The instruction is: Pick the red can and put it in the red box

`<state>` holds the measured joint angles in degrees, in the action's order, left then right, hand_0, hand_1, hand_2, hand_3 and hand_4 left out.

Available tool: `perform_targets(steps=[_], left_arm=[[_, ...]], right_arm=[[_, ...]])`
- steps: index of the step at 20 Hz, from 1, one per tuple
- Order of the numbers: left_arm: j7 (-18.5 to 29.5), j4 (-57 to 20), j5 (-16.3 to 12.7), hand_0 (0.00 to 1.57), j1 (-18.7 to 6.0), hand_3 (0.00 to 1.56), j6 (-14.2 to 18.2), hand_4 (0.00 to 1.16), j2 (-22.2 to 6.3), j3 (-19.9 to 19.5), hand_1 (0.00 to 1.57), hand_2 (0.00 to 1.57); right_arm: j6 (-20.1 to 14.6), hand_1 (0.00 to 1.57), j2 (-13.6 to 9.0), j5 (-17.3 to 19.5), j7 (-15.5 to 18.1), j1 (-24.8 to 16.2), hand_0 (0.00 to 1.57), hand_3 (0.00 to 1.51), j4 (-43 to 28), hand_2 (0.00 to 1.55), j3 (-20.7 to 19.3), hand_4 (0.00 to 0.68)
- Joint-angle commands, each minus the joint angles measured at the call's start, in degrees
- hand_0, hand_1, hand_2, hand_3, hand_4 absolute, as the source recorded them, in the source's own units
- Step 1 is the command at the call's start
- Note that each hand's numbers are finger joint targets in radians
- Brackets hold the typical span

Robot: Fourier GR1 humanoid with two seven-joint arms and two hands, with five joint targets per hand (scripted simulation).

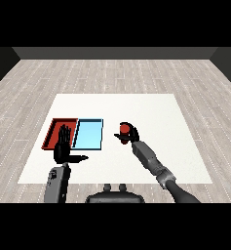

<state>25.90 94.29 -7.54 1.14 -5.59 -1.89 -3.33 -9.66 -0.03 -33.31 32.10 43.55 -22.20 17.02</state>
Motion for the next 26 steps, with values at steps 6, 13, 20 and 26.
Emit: perform_targets(steps=[6,13,20,26], left_arm=[[-1.7,1.5,0.1,0.0,-0.5,0.0,1.3,0.0,1.2,1.0,0.0,0.0],[1.4,-0.8,0.5,0.0,-0.3,0.0,0.4,0.0,0.1,-0.2,0.0,0.0],[0.4,-0.5,-2.3,0.0,-0.1,0.0,-2.2,0.0,-1.9,-2.2,0.0,0.0],[-3.2,1.4,-0.9,0.0,-0.6,0.0,-0.4,0.0,-0.2,0.5,0.0,0.0]], right_arm=[[-4.8,1.53,0.0,-1.4,-0.9,5.6,1.53,1.42,7.3,1.47,4.6,0.551],[-5.0,1.55,0.0,-1.4,-0.7,3.9,1.55,1.41,5.8,1.47,6.1,0.552],[-9.5,1.54,0.0,0.4,-0.8,3.9,1.54,1.39,-2.5,1.47,4.9,0.581],[-8.3,1.54,-2.9,4.3,-0.1,-0.3,1.54,1.38,-10.0,1.46,2.0,0.582]])
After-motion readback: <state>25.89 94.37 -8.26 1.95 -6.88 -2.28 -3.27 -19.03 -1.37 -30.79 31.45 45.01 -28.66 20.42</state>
